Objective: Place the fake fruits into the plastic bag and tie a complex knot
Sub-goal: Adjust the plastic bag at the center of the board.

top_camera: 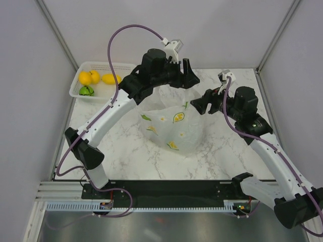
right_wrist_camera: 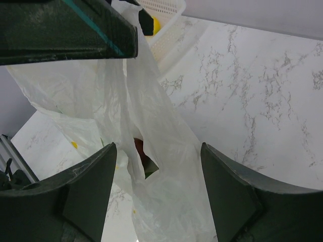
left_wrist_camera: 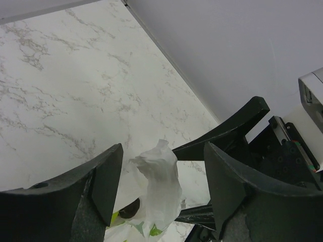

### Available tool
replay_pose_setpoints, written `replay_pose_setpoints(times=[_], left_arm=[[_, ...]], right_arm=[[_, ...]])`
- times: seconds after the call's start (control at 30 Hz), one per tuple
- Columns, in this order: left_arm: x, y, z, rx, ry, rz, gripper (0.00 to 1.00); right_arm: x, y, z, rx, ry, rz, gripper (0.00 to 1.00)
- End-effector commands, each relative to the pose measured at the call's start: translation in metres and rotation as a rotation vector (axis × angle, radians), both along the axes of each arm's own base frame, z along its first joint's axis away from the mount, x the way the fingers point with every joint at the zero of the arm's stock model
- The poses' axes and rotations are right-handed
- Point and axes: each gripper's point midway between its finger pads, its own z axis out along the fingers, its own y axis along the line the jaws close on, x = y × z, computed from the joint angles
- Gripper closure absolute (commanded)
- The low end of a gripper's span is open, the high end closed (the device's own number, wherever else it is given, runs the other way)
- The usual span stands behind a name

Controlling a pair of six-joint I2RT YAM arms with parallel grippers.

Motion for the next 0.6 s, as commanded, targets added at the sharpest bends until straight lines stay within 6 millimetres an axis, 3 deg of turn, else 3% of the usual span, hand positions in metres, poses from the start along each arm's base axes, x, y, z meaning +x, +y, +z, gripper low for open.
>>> replay_pose_setpoints(times=[0.0,0.1,0.13,0.23,0.3,0.57], left_arm=[[-0.023,0.004,0.015,-0.04,0.014,-0.04,0.29],[-0.024,0.004,0.01,-0.039,0.034,-0.036,0.59],[-0.026,0.003,0.01,-0.041,0.037,-0.046,0.78],[-0.026,0.001,0.019,-0.058,0.024,-0.056,0.98],[-0.027,0.001,0.028,-0.067,0.002,-0.063,0.98],[-0.045,0.001,0.048,-0.117,0.004,-0.124,0.98]], right_arm=[[-0.003,-0.003,0.009,0.008,-0.042,-0.008,0.24],[-0.004,-0.003,0.009,0.01,-0.04,-0.005,0.24],[-0.005,-0.002,0.007,0.008,-0.037,-0.001,0.23],[-0.006,-0.003,0.008,0.004,-0.044,0.005,0.13],[-0.008,-0.003,0.005,-0.001,-0.044,0.011,0.02],[-0.01,-0.002,0.002,-0.054,-0.096,0.049,0.02]])
